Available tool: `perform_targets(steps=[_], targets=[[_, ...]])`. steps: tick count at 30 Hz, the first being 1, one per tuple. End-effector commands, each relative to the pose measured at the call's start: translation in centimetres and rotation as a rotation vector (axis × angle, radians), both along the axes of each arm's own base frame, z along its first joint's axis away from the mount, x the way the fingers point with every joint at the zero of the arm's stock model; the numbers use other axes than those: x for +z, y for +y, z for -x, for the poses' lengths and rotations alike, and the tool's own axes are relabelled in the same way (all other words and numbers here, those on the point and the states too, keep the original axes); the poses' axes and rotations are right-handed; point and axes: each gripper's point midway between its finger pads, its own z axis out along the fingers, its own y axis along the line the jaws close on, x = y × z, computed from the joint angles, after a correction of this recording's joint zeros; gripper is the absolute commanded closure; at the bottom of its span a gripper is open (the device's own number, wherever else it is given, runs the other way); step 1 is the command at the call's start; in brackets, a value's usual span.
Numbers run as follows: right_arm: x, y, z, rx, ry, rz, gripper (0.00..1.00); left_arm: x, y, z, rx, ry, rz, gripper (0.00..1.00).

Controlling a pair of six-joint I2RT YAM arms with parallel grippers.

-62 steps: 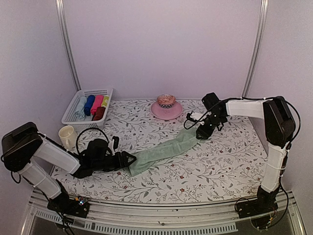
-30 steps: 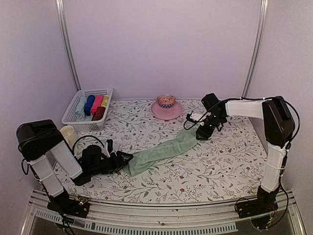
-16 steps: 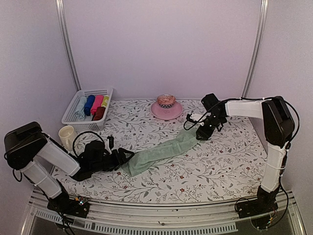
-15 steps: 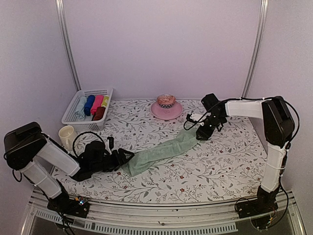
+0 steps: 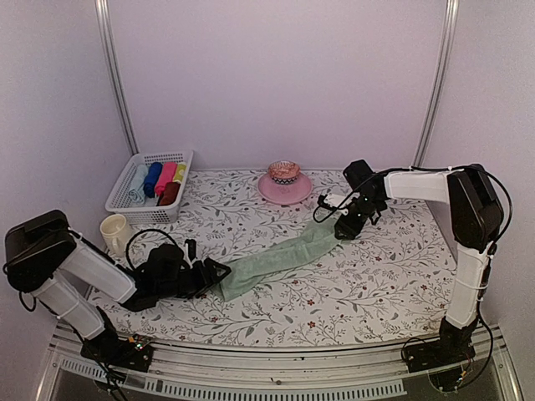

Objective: Roll the towels
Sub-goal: Pass from the right arm to the left

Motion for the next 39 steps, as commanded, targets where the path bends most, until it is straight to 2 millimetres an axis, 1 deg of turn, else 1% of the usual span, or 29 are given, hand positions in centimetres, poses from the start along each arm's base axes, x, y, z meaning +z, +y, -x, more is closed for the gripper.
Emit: perform_targets(steps=[1,4,6,11,16,20,28,32,33,35,37,39], targets=[[-0.9,0.1,0.3,-0.002,0.021,0.015,0.38,-0.4,-0.4,0.7,-0.005,0.018,0.014,0.32],[-1.1,0.1,0.4,0.000,0.023,0.019,0.38,-0.2,-0.9,0.7,-0.013,0.008,0.045,0.33],[-1.1,0.1,0.4,0.000,0.022,0.020,0.39,0.5,-1.3,0.5,-0.017,-0.015,0.094,0.32],[-1.0,0.1,0.4,-0.001,0.022,0.021,0.39,0.2,-2.0,0.4,-0.023,-0.013,0.151,0.34],[-1.1,0.2,0.4,0.003,0.022,0.021,0.39,0.1,-1.4,0.3,0.017,-0.033,0.202,0.35],[-1.2,0.2,0.5,0.003,0.025,0.023,0.39,0.4,-1.2,0.0,0.031,-0.065,0.223,0.37],[-1.4,0.2,0.5,0.006,0.028,0.027,0.39,0.6,-0.8,-0.6,0.046,-0.118,0.192,0.43],[-1.5,0.2,0.6,0.005,0.030,0.030,0.39,0.5,-0.8,-0.9,0.044,-0.126,0.183,0.55],[-1.5,0.2,0.6,0.006,0.030,0.031,0.39,0.5,-0.9,-1.0,0.043,-0.126,0.181,0.62],[-1.5,0.3,0.6,0.008,0.030,0.030,0.39,0.2,-0.9,-1.0,0.039,-0.120,0.178,0.69],[-1.6,0.3,0.6,0.007,0.031,0.031,0.39,0.0,-1.0,-1.1,0.036,-0.116,0.176,0.80],[-1.6,0.3,0.6,0.009,0.031,0.031,0.39,-0.2,-1.1,-1.1,0.030,-0.110,0.170,0.88]])
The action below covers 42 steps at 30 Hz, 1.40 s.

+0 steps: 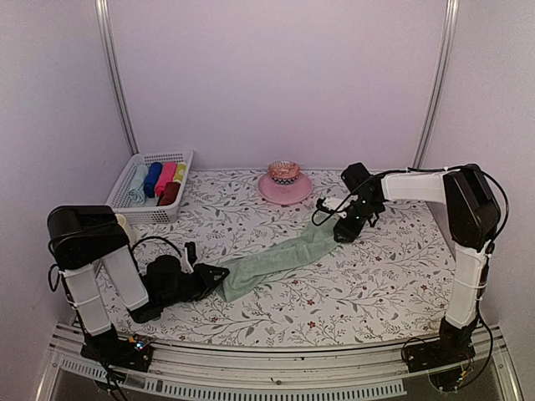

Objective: Roll the towels
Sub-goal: Pass from the right arm to the left, then pass from the left arm to the right

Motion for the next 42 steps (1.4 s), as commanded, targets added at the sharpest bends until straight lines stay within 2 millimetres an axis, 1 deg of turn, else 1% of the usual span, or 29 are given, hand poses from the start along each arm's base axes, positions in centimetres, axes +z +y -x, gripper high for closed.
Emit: perform_targets(steps=[1,2,3,6,7,9,12,15,17,18,20,21,23,26,29,32,35,40,42], targets=[[-0.6,0.2,0.4,0.004,0.013,0.016,0.39,-0.2,-0.2,-0.4,-0.008,-0.017,-0.009,0.93],[-0.6,0.3,0.4,0.008,0.014,0.014,0.39,-0.2,-0.2,-0.5,-0.009,-0.019,-0.012,0.98],[-0.5,0.3,0.4,0.010,0.013,0.014,0.39,-0.3,-0.3,-0.5,-0.013,-0.019,-0.015,1.00],[0.1,0.6,0.4,0.022,0.000,0.004,0.39,0.4,-0.6,-0.5,-0.040,-0.063,-0.035,1.00],[0.7,0.7,0.5,0.027,-0.004,-0.006,0.38,0.9,-0.7,-0.5,-0.056,-0.093,-0.049,1.00],[2.3,1.3,0.8,0.056,-0.012,-0.045,0.35,2.3,-1.3,-0.4,-0.101,-0.180,-0.094,1.00],[6.1,2.8,1.9,0.128,-0.031,-0.151,0.26,3.9,-2.1,0.1,-0.170,-0.315,-0.223,1.00],[10.1,4.5,3.7,0.248,-0.041,-0.266,0.20,5.6,-3.6,1.2,-0.260,-0.487,-0.379,1.00],[12.6,6.1,5.4,0.364,-0.040,-0.359,0.17,6.5,-4.5,2.4,-0.335,-0.579,-0.429,1.00],[13.7,7.1,6.6,0.431,-0.035,-0.403,0.15,6.9,-4.8,3.0,-0.364,-0.617,-0.433,1.00],[15.2,8.8,8.9,0.565,-0.044,-0.462,0.11,8.2,-5.3,4.2,-0.424,-0.710,-0.410,1.00],[15.5,9.6,10.1,0.629,-0.048,-0.485,0.09,8.6,-5.6,4.9,-0.456,-0.745,-0.398,1.00],[15.7,11.1,12.0,0.750,-0.072,-0.508,0.07,9.0,-6.0,5.8,-0.514,-0.794,-0.398,1.00],[15.4,13.0,13.2,0.865,-0.121,-0.528,0.07,9.0,-6.3,6.6,-0.556,-0.810,-0.402,1.00],[15.2,14.4,14.3,0.946,-0.141,-0.579,0.09,9.3,-6.7,7.6,-0.604,-0.840,-0.385,1.00],[14.9,15.2,15.6,1.042,-0.180,-0.622,0.09,9.7,-6.5,8.1,-0.614,-0.863,-0.374,1.00],[13.6,16.9,16.2,1.100,-0.238,-0.579,0.11,10.0,-6.3,8.4,-0.618,-0.879,-0.367,1.00],[11.4,19.4,16.7,1.119,-0.202,-0.551,0.18,10.5,-6.1,8.9,-0.623,-0.900,-0.353,1.00],[10.3,20.4,16.5,1.105,-0.198,-0.528,0.20,10.6,-5.9,9.0,-0.624,-0.907,-0.353,1.00]])
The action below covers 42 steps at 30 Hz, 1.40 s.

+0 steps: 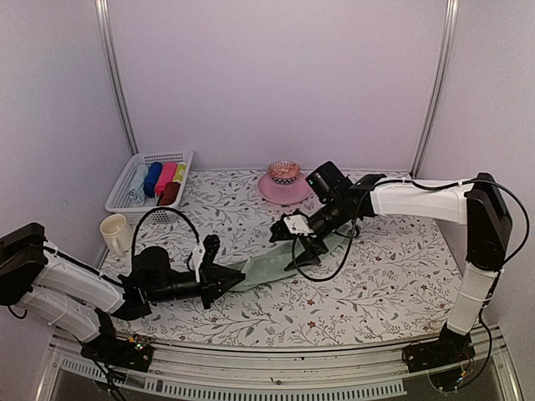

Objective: Roll the towels
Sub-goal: Pass from the left arm to the right

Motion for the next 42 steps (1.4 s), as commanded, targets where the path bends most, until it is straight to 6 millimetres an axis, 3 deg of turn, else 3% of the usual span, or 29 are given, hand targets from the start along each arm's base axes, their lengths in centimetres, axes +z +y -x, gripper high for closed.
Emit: perform_targets(steps=[1,8,11,14,21,24,31,32,34,36,42], targets=[[-2.0,2.9,-0.6,-0.019,-0.022,0.023,0.21,0.4,0.0,1.2,-0.044,-0.034,0.005,1.00],[-3.6,4.0,-0.7,-0.048,0.061,0.058,0.29,0.4,-0.1,1.8,-0.063,-0.046,0.000,1.00],[-3.7,3.9,-0.2,-0.039,0.095,0.063,0.40,0.1,-0.1,1.8,-0.055,-0.043,-0.011,1.00],[-3.7,3.7,0.5,-0.012,0.121,0.061,0.59,-0.2,-0.2,1.8,-0.053,-0.041,-0.018,1.00],[-3.8,4.1,0.9,0.001,0.161,0.071,0.80,-0.3,0.1,1.9,-0.030,-0.042,-0.012,1.00],[-4.1,4.3,0.9,-0.003,0.156,0.081,0.96,-0.5,0.3,1.8,-0.020,-0.038,-0.016,1.00],[-4.2,4.7,0.3,-0.043,0.152,0.102,0.98,-0.8,0.6,1.7,0.002,-0.033,-0.032,1.00],[-4.2,4.8,0.2,-0.046,0.150,0.103,0.98,-0.9,0.7,1.7,0.007,-0.031,-0.040,0.88],[-4.1,4.7,0.1,-0.057,0.151,0.107,0.98,-1.1,0.9,1.5,0.021,-0.027,-0.057,0.54],[-4.1,4.6,-0.1,-0.067,0.143,0.112,0.98,-0.9,1.2,1.3,0.039,-0.030,-0.069,0.35],[-4.5,4.4,-0.4,-0.090,0.133,0.139,0.98,-0.1,1.7,0.3,0.096,-0.030,-0.154,0.26]])
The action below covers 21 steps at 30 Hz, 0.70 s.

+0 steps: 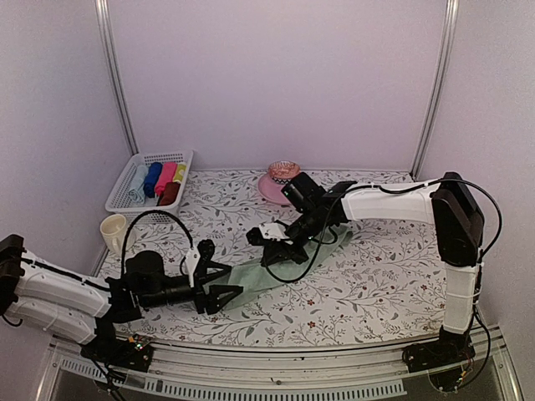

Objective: Roll the towels
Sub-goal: Pass from the left arm to the right

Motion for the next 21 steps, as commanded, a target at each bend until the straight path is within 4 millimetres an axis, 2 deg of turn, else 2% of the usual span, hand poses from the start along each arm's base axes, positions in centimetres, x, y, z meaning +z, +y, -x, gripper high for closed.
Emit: perform_targets(steps=[1,10,17,21], targets=[[0.0,0.3,-0.1,-0.010,0.001,0.021,0.98,-0.1,0.3,-0.8,0.056,0.000,-0.107,0.25],[-0.3,0.6,0.4,-0.003,-0.016,0.038,0.98,0.3,1.3,-1.9,0.051,0.021,-0.171,0.22],[-0.6,0.7,0.8,0.007,-0.023,0.047,0.98,1.5,2.7,-2.8,-0.022,0.032,-0.105,0.22],[-0.7,0.9,1.0,0.009,-0.028,0.053,0.98,1.9,2.6,-3.4,-0.058,0.061,-0.058,0.25]])
